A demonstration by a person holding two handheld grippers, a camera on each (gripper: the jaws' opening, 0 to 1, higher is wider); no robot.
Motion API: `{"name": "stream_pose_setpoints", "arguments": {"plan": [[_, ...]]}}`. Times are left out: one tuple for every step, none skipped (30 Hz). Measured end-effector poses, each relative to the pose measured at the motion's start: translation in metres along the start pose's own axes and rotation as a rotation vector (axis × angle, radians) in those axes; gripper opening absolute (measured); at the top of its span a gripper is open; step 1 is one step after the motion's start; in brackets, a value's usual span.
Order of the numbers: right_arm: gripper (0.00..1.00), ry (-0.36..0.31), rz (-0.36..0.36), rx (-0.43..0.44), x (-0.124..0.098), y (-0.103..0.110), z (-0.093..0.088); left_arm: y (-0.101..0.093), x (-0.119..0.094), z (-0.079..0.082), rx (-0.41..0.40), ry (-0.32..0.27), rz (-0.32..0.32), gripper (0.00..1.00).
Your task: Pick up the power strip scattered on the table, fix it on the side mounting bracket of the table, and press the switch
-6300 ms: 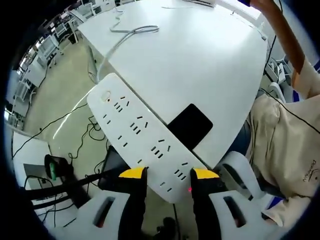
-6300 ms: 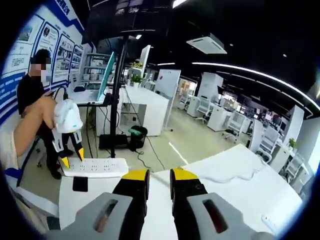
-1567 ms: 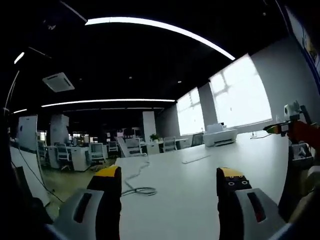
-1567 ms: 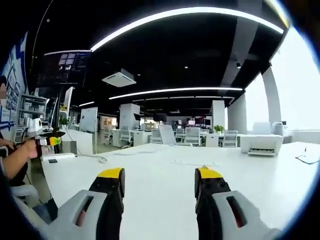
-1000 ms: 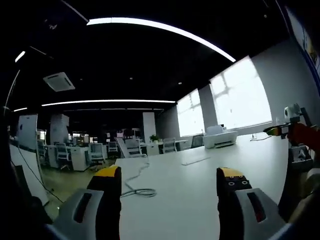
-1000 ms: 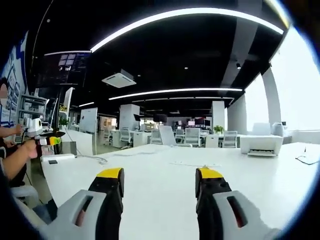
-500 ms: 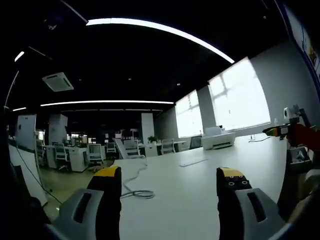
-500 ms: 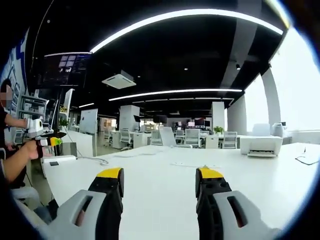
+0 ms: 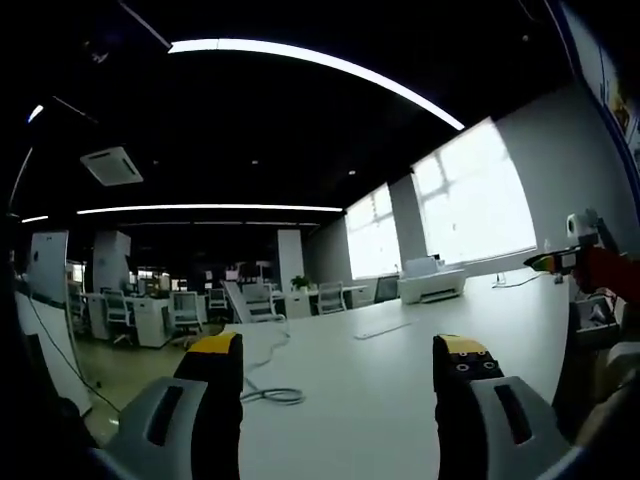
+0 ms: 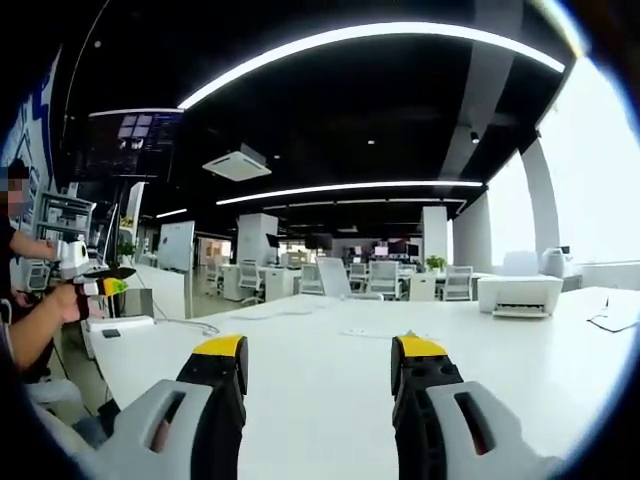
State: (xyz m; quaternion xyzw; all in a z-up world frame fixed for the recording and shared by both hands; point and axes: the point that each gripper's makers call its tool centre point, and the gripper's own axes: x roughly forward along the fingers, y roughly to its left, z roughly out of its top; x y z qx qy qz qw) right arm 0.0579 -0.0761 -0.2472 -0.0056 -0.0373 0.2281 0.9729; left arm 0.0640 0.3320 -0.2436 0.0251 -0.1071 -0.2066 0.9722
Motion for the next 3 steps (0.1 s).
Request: {"name": "stream_pose_setpoints", "arguments": {"plan": [[0.54,0.000,0.000,0.000,-0.0006,0.0001,0.0005,0.0001,-0.0009,0.0014,0.000,-0.002,0.000,0.82],[0.54,-0.003,-0.001,0.001,-0.0018,0.0002,0.0021,0.0001,-0.0016,0.0025,0.001,-0.004,0.000,0.82],[0.54,-0.007,-0.002,0.001,-0.0027,0.0004,0.0034,0.0001,-0.0024,0.0037,0.002,-0.006,0.001,0.82]]}}
